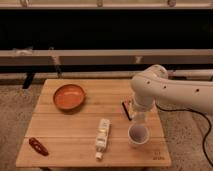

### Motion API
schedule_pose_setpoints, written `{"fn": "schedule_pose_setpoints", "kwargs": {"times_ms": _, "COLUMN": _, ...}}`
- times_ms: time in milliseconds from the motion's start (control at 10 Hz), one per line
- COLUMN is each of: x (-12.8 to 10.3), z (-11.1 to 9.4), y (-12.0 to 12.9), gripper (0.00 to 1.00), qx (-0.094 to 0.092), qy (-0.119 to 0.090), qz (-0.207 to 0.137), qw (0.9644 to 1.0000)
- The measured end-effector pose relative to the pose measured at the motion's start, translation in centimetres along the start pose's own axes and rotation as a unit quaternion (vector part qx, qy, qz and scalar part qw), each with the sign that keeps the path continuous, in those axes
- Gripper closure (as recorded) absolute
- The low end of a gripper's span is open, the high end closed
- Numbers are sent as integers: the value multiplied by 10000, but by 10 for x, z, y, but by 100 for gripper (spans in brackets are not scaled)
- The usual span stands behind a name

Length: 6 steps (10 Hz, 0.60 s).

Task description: Place the white sponge in the ceramic cup

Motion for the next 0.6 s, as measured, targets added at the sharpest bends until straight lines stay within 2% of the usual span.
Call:
{"fn": "schedule_pose_setpoints", "kwargs": {"times_ms": 200, "x": 5, "z": 9, "y": -8, "gripper": 99, "qx": -101, "qy": 87, "qz": 117, "qw": 9998}}
{"fn": "schedule_pose_setpoints", "kwargs": {"times_ms": 500, "x": 14, "z": 17, "y": -12, "gripper": 74, "qx": -239, "qy": 151, "qz": 177, "qw": 9994}}
{"fn": "schedule_pose_setpoints", "kwargs": {"times_ms": 600, "x": 19, "z": 18, "y": -14, "gripper": 62, "qx": -302, "qy": 160, "qz": 188, "qw": 9992}}
